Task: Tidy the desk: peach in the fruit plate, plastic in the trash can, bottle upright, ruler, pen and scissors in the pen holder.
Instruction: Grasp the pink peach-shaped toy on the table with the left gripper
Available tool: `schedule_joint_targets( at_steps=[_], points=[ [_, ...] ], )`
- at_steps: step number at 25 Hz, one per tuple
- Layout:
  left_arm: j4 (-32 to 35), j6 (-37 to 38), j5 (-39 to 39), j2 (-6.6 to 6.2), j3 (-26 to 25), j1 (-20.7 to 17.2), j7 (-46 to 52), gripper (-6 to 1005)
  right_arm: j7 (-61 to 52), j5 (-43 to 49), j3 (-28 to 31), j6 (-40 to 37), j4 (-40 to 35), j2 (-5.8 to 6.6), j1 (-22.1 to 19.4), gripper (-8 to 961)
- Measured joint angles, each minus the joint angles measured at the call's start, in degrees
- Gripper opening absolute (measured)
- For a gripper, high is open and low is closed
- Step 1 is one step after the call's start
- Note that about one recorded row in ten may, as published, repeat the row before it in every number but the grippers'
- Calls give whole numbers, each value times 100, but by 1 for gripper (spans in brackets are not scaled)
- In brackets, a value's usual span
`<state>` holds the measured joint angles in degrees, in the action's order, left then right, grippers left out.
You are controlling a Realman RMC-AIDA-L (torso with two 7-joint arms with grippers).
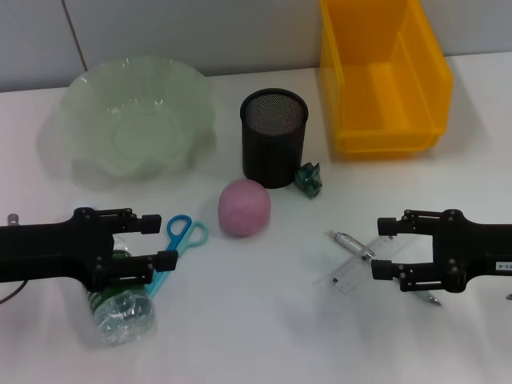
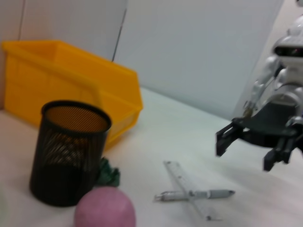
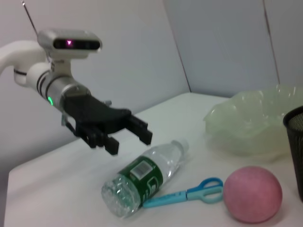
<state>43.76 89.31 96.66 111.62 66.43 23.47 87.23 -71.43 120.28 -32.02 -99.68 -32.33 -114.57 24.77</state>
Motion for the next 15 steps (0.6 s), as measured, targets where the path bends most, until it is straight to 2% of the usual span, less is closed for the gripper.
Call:
schedule_joint_targets(
  at_steps=[6, 15],
  points=[
    [14, 329, 22, 33, -242, -63, -176, 724, 12, 25, 4, -5, -31, 6, -19, 784],
    [7, 328, 100, 35, -245, -69, -176, 800, 17, 31, -6, -19, -61, 7, -9, 784]
  ],
)
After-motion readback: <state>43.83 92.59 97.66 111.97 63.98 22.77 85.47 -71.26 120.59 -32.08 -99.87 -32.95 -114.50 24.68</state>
